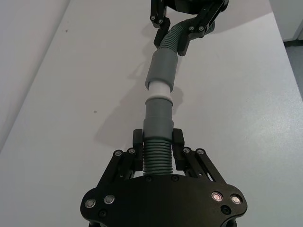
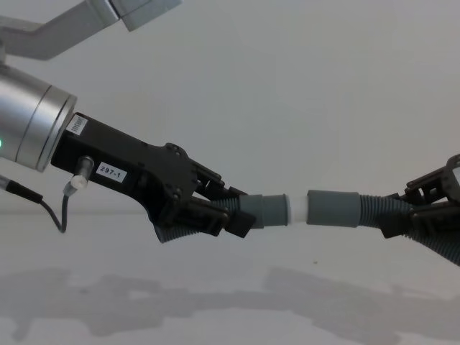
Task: Use both hands to pick up one end of the pipe from the table, align the ends, and insert them.
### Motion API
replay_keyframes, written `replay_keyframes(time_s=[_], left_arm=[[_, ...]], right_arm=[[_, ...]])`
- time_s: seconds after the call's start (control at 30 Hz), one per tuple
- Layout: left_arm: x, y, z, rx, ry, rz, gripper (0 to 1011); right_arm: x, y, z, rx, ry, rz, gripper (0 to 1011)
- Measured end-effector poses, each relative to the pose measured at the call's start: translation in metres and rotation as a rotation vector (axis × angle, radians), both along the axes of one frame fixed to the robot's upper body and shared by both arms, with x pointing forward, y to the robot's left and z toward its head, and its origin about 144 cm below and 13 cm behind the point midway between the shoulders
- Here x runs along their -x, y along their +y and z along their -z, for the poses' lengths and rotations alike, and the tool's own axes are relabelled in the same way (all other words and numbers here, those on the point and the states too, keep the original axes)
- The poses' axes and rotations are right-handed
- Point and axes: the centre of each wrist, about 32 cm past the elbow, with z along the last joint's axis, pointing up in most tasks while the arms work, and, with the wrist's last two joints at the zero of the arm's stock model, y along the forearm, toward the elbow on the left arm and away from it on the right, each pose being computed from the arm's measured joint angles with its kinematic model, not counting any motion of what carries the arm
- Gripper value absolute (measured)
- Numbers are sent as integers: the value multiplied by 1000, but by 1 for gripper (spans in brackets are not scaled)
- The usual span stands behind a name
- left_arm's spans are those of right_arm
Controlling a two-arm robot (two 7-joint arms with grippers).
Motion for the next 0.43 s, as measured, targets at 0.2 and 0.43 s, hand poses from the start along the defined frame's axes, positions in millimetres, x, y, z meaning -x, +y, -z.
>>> replay_keyframes(time_s=[0.2, 0.43], left_arm=[[0, 0, 0, 0, 0, 0, 352], [-1, 0, 0, 0, 0, 0, 352]], right_arm=[[0, 0, 0, 0, 1, -2, 274], [-1, 1, 0, 0, 1, -4, 274]])
